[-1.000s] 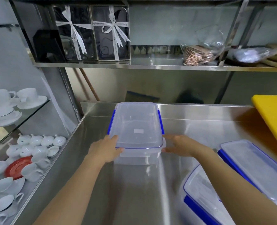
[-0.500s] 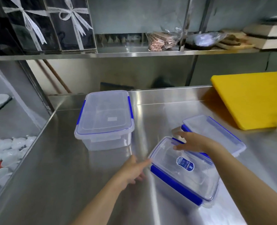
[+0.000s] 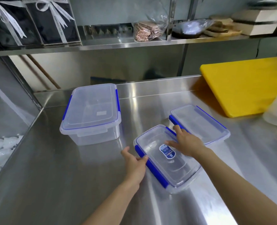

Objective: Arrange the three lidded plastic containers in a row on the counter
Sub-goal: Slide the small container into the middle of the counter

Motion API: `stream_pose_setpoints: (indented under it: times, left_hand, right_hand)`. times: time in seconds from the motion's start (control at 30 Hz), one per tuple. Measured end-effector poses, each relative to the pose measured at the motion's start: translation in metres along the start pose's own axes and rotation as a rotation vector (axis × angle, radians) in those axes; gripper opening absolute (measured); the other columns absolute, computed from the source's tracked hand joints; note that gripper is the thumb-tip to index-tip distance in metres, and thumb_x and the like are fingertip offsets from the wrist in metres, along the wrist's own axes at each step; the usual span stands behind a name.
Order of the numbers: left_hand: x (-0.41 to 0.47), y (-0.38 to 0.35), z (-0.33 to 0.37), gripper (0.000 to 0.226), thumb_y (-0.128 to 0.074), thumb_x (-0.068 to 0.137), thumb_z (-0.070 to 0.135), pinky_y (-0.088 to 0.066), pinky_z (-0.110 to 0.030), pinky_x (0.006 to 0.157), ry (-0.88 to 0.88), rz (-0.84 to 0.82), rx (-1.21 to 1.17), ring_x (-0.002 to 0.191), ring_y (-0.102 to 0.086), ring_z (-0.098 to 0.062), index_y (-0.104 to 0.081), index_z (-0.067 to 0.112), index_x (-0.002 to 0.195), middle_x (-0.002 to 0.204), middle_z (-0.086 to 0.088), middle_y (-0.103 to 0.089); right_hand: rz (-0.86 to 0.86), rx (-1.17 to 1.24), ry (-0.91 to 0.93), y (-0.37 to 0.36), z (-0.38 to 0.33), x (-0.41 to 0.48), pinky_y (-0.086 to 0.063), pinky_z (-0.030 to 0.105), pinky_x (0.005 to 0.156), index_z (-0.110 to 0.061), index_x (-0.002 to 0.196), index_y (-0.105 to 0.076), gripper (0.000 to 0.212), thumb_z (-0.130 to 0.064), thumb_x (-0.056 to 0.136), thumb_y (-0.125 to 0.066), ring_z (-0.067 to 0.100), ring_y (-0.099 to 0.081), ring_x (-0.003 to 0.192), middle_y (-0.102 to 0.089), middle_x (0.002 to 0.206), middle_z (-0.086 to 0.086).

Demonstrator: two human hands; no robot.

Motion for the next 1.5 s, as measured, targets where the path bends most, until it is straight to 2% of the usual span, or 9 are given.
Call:
stream_pose_setpoints:
  times: [0.13,0.2,0.27,0.4,0.53,0.77,1.03,1.27,1.5]
  left_hand:
    - [-0.001,0.002,0.018,0.021,-0.061,0.084,0.022,-0.047,-0.029,0.079,-0.168,-0.008,0.106,0.085,-0.062,-0.013,-0.054,0.018,0.103,0.105,-0.005,-0.065]
    - [-0.002,-0.004,0.016,0.068,-0.071,0.073,0.043,-0.043,-0.037,0.101,-0.168,-0.247,0.177,0.121,-0.052,-0.014,-0.042,0.025,0.132,0.136,0.003,-0.052]
    - [-0.003,-0.005,0.010,0.116,-0.075,0.064,0.052,-0.016,-0.043,0.119,-0.161,-0.421,0.391,0.146,-0.006,-0.013,0.002,0.028,0.147,0.158,0.008,-0.004]
    - [-0.003,0.005,0.007,0.140,-0.077,0.055,0.061,0.011,-0.037,0.117,-0.352,-0.549,1.004,0.134,0.037,-0.010,0.040,0.034,0.129,0.142,0.008,0.044]
    - [-0.005,0.008,0.000,0.133,-0.077,0.046,0.066,0.009,-0.032,0.111,-0.412,-0.637,1.136,0.126,0.042,-0.003,0.038,0.063,0.113,0.130,0.020,0.053]
    - [0.003,0.009,0.001,0.112,-0.070,0.052,0.071,0.000,-0.035,0.116,-0.532,-0.534,1.097,0.139,0.025,-0.006,0.019,0.071,0.120,0.140,0.026,0.037]
    - [0.029,0.006,0.032,0.091,-0.065,0.070,0.061,-0.008,-0.029,0.115,-0.660,-0.247,1.097,0.143,-0.008,-0.014,-0.020,0.033,0.144,0.159,0.004,-0.007]
    - [0.055,-0.022,0.072,0.055,-0.080,0.067,0.036,-0.051,-0.033,0.089,-0.820,0.063,1.321,0.107,-0.062,-0.023,-0.063,0.013,0.114,0.119,-0.009,-0.065]
    - [0.123,-0.042,0.089,0.046,-0.047,0.094,0.020,-0.038,-0.035,0.105,-0.658,0.074,1.319,0.133,-0.036,-0.025,-0.031,0.014,0.137,0.145,-0.008,-0.036]
  right_hand:
    - [0.084,0.117,-0.024,-0.008,-0.005,-0.009,-0.050,0.041,0.079,-0.014,0.127,-0.032,0.071,-0.063,0.079,-0.049,0.030,-0.058,0.102,-0.053,0.123,0.012]
    - [0.007,0.349,-0.036,-0.010,-0.002,-0.015,-0.052,0.039,0.084,-0.018,0.127,-0.037,0.078,-0.068,0.071,-0.055,0.023,-0.056,0.105,-0.053,0.125,0.007]
    - [-0.188,0.496,0.038,-0.014,-0.003,-0.023,-0.045,0.045,0.099,-0.027,0.138,-0.026,0.100,-0.074,0.057,-0.061,0.021,-0.044,0.123,-0.039,0.140,0.003]
    - [-0.484,0.186,0.159,-0.025,-0.001,-0.049,-0.019,0.050,0.116,-0.032,0.139,0.027,0.138,-0.066,0.052,-0.074,0.023,0.010,0.144,0.024,0.154,-0.001]
    - [-0.544,0.028,0.237,-0.028,-0.004,-0.065,-0.007,0.049,0.118,-0.032,0.129,0.042,0.145,-0.060,0.053,-0.078,0.024,0.027,0.140,0.041,0.147,0.000]
    - [-0.464,0.096,0.301,-0.030,-0.001,-0.057,-0.017,0.038,0.115,-0.046,0.130,0.033,0.134,-0.055,0.056,-0.079,0.019,0.010,0.144,0.038,0.148,-0.008]
    - [-0.307,0.021,0.312,-0.016,-0.009,-0.012,-0.017,0.039,0.115,-0.035,0.144,0.008,0.106,-0.053,0.072,-0.068,0.023,-0.007,0.143,0.013,0.157,-0.006]
    - [-0.103,-0.235,0.334,-0.004,-0.031,0.051,-0.012,0.040,0.114,-0.020,0.144,-0.012,0.077,-0.049,0.085,-0.052,0.028,-0.020,0.140,-0.015,0.156,0.011]
    - [-0.065,-0.301,0.335,0.000,-0.040,0.125,-0.019,0.040,0.110,-0.015,0.145,-0.010,0.071,-0.044,0.090,-0.045,0.030,-0.027,0.137,-0.012,0.156,0.015]
Point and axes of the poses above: each hand's wrist, its own x-axis towards the middle knuckle, its own y-axis out of the back of the hand, z = x × y, the point moved 6 cm from there along x, towards the middle knuckle
